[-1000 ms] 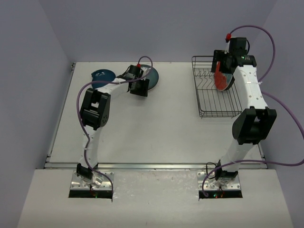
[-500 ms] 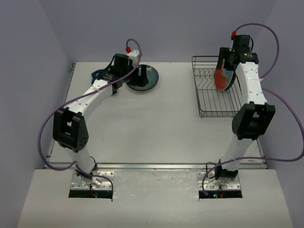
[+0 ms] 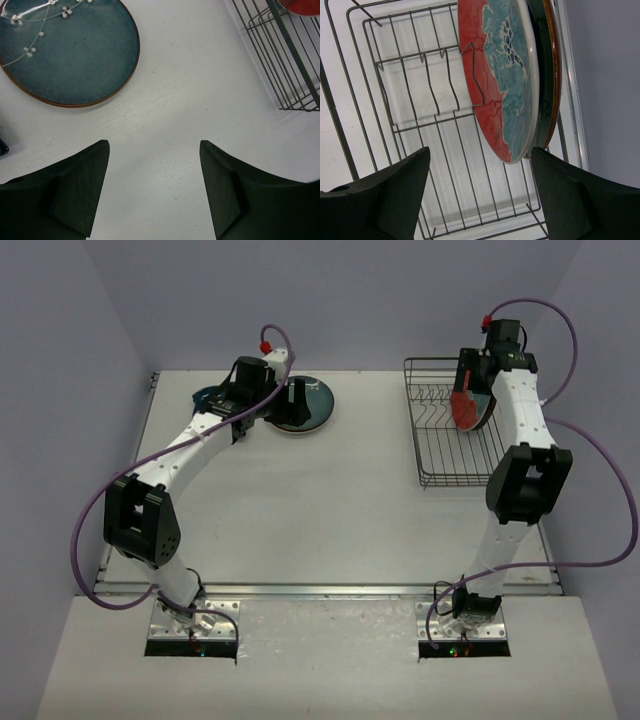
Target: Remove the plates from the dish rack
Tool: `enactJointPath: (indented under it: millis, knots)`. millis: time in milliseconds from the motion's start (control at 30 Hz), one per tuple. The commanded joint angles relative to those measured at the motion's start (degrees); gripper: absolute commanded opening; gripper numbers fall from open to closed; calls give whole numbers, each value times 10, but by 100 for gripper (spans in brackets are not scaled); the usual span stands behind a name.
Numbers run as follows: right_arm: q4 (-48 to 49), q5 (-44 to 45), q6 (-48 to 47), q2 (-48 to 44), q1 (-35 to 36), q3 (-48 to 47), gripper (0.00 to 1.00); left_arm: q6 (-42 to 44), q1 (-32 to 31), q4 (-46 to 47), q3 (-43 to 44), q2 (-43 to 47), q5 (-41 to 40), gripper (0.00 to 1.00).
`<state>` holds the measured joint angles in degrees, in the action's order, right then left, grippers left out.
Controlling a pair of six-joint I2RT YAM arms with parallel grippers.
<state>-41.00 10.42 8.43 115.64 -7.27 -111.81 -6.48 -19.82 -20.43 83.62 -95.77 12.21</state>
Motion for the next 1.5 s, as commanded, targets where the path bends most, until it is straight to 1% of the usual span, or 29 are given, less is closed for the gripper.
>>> enactJointPath:
  millis: [0, 400, 600, 800, 933, 1067, 1133, 1167, 1200, 1233, 1267, 1333, 1400, 1467]
  knots:
    - [19, 12, -9, 8, 1, -40, 81, -5, -6, 13, 1, 17, 1, 71]
    - [45, 51, -43, 43, 1, -56, 81, -6, -6, 13, 8, 15, 4, 72]
    - [90, 60, -58, 52, 0, -40, 79, -4, -6, 14, 4, 16, 0, 72]
    - [160, 34, -90, 51, 1, 2, 78, -1, -6, 19, -5, 21, 4, 72]
    - [173, 16, -113, 64, 1, 4, 76, 2, -6, 20, -7, 21, 3, 72]
    - [189, 9, -123, 67, 1, 13, 71, 2, -6, 22, -8, 21, 5, 72]
    - [196, 8, -125, 66, 1, 21, 66, 2, -6, 23, -9, 20, 4, 73]
    - [199, 6, -127, 63, 1, 24, 61, 1, -6, 23, -9, 19, 4, 74]
    - [199, 4, -128, 63, 1, 25, 60, 1, -6, 22, -9, 18, 4, 75]
    - [199, 4, -130, 62, 1, 26, 53, 0, -6, 21, -10, 18, 6, 85]
    - [199, 4, -131, 61, 1, 26, 46, -1, -6, 20, -10, 18, 8, 92]
    - [200, 5, -136, 57, 2, 28, 35, -2, -6, 19, -9, 18, 11, 100]
    - [198, 7, -138, 54, 2, 31, 21, -2, -6, 18, -7, 17, 12, 100]
    - [193, 7, -140, 49, 5, 31, 9, -3, -6, 18, -7, 16, 13, 100]
